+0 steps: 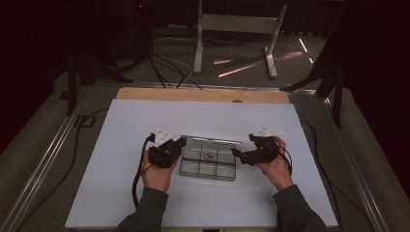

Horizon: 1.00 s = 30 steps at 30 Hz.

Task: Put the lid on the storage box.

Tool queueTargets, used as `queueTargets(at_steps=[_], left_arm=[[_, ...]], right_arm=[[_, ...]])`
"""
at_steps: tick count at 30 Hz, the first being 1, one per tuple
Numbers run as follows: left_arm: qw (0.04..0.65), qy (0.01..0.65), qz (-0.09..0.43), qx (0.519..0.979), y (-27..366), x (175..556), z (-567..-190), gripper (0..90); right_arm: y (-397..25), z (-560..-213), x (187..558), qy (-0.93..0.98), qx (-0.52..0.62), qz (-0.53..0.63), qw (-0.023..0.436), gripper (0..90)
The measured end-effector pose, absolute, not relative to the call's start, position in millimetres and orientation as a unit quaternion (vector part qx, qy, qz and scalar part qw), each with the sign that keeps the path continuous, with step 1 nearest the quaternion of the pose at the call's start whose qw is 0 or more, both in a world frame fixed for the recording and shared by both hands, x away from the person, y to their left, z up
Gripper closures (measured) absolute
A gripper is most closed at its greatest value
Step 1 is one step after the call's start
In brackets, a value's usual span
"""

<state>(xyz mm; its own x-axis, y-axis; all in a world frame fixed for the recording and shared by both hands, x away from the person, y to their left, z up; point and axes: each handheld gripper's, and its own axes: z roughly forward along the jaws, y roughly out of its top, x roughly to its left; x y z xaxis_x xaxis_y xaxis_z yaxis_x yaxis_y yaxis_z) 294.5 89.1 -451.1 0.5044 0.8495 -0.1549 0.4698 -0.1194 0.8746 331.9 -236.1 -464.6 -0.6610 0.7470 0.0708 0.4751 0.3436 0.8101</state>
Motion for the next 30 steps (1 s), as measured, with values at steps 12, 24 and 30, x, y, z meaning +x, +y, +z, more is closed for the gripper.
queueTargets(at_steps=[12, 24, 30], left_arm=[[0.473, 0.453, 0.190, 0.731, 89, 285, -458, 90.0], [0.467, 0.451, 0.182, 0.738, 90, 272, -466, 90.0], [0.467, 0.455, 0.176, 0.738, 92, 265, -476, 90.0]], right_arm=[[-273, -466, 316, 0.782, 0.403, 0.444, 0.167, 3.0], [-309, -469, 310, 0.731, 0.451, 0.479, 0.182, 2.5], [-316, -472, 308, 0.722, 0.459, 0.484, 0.184, 2.5]])
